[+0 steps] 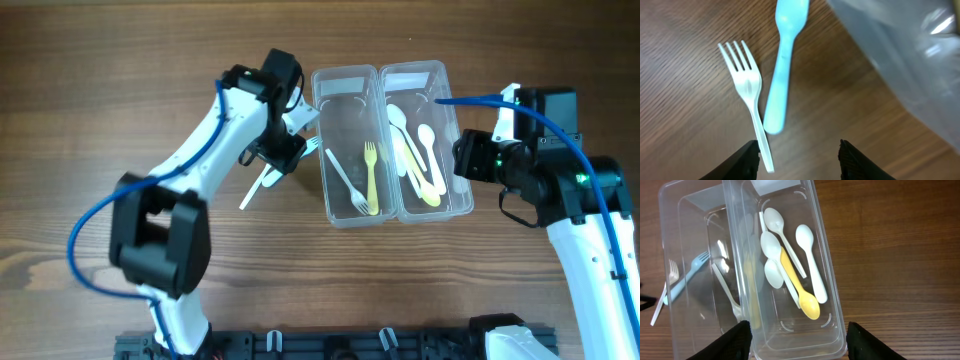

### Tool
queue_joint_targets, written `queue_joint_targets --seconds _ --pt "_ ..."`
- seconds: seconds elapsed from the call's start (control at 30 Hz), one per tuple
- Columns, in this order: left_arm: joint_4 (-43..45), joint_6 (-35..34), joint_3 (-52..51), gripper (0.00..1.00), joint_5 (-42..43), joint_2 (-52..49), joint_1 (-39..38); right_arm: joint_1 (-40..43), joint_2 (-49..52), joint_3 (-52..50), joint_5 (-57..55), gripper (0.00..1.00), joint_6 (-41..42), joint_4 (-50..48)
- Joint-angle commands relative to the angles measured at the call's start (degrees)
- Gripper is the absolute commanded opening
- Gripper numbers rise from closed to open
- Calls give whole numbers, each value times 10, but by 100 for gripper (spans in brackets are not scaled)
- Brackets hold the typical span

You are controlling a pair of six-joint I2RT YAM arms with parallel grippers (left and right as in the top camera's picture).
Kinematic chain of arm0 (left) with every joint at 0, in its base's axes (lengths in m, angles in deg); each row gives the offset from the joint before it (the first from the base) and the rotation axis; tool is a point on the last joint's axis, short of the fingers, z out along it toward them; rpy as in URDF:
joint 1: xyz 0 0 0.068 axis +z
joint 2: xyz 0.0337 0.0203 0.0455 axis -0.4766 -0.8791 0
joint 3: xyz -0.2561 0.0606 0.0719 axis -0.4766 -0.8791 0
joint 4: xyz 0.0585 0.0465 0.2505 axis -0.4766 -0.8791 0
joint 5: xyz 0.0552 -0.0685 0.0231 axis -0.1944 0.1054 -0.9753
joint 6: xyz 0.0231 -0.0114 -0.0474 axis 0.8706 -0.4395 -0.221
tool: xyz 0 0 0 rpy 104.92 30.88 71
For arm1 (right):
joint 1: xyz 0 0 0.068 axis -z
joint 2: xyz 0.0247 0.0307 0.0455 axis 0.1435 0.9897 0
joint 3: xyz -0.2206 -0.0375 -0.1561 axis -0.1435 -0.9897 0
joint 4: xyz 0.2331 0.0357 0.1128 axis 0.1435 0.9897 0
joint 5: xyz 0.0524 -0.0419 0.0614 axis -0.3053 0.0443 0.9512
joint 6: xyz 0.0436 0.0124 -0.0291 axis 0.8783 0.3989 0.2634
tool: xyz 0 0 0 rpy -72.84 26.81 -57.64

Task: Pack container

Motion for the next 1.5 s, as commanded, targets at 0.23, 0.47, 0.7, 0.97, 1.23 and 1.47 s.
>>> queue_joint_targets --seconds 0.23,0.47,0.7,0.97,1.23,1.47 --pt "56 48 -3 51 -22 -85 1 1 -1 11 -12 61 -2 0" --pt "60 60 -3 50 -20 -107 1 1 -1 11 -12 61 -3 1" --pt "63 57 -3 45 12 -110 -14 1 -1 11 -12 61 -3 0" --pt "79 38 -3 41 -17 -109 -67 1 -1 11 -12 61 -3 3" --pt "48 -25 3 39 -64 -95 -72 1 -1 11 -12 61 -3 4" --pt "37 -17 3 50 -64 -68 -21 1 -1 11 -12 61 -3 5"
